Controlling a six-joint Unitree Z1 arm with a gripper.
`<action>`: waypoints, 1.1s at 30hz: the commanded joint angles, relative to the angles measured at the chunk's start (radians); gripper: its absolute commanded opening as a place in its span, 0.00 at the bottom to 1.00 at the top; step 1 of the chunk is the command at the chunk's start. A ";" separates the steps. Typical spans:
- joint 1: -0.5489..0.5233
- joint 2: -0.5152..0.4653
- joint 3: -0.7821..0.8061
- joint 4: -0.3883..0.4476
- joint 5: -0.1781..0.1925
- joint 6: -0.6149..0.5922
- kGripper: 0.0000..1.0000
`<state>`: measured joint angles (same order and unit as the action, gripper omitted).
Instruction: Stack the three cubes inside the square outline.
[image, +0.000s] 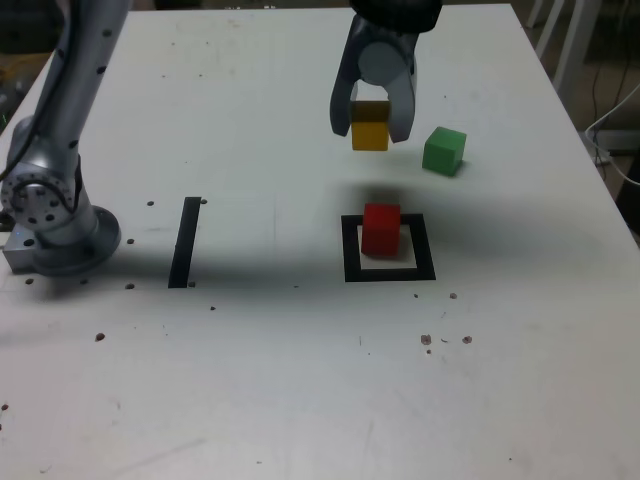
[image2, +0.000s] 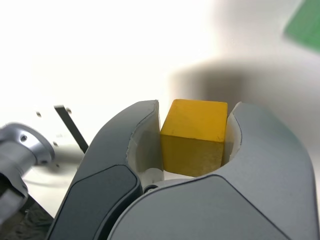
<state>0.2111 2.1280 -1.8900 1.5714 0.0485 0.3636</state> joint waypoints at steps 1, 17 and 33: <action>-0.031 -0.019 0.008 0.028 -0.009 -0.027 0.28; -0.210 -0.018 0.022 0.037 -0.093 -0.155 0.28; -0.218 0.053 0.011 0.013 -0.107 -0.161 0.28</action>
<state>-0.0063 2.1737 -1.8738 1.5676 -0.0563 0.2022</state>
